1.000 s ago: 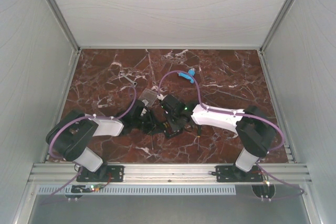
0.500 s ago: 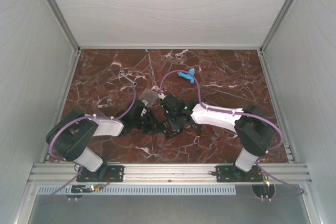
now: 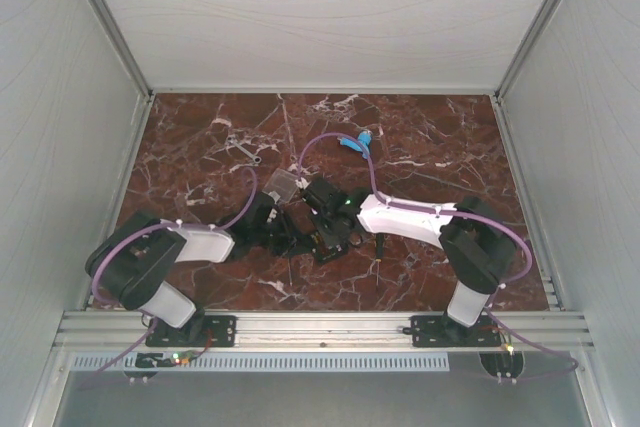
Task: Snap on the fuse box
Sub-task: Install the fuse at the fuse box base.
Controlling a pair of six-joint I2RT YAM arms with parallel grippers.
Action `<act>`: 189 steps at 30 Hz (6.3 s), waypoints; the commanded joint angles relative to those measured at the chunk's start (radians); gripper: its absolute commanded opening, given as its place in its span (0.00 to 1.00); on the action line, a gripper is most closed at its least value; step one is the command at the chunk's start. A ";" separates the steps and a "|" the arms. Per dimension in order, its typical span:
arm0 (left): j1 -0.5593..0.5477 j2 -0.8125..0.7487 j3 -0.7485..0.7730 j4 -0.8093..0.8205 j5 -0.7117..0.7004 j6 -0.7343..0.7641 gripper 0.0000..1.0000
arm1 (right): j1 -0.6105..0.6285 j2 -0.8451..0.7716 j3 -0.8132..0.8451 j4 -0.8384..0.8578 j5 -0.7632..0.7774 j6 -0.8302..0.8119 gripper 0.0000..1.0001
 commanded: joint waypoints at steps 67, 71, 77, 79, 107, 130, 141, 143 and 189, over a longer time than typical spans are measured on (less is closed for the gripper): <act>-0.049 -0.094 0.030 -0.128 0.151 0.178 0.42 | -0.043 -0.118 -0.043 0.011 -0.130 0.041 0.13; -0.053 -0.080 0.032 -0.116 0.153 0.175 0.41 | -0.048 -0.102 -0.045 0.023 -0.139 0.047 0.12; -0.055 -0.064 0.031 -0.099 0.155 0.167 0.39 | -0.049 -0.075 -0.048 0.031 -0.154 0.049 0.09; -0.057 -0.063 0.031 -0.094 0.153 0.164 0.39 | -0.049 -0.068 -0.045 0.023 -0.163 0.048 0.08; -0.057 -0.025 0.024 -0.053 0.155 0.137 0.29 | -0.049 0.153 -0.086 -0.113 -0.076 0.027 0.00; -0.057 -0.039 0.025 -0.059 0.122 0.125 0.28 | -0.010 -0.018 0.015 -0.067 -0.117 -0.015 0.16; -0.057 -0.040 0.030 -0.065 0.119 0.129 0.28 | -0.008 -0.075 0.031 -0.087 -0.088 0.012 0.18; -0.057 -0.037 0.032 -0.064 0.121 0.129 0.27 | -0.008 -0.063 0.031 -0.099 -0.075 0.017 0.16; -0.057 -0.039 0.017 -0.041 0.117 0.115 0.27 | 0.008 -0.133 0.046 -0.136 -0.048 -0.008 0.09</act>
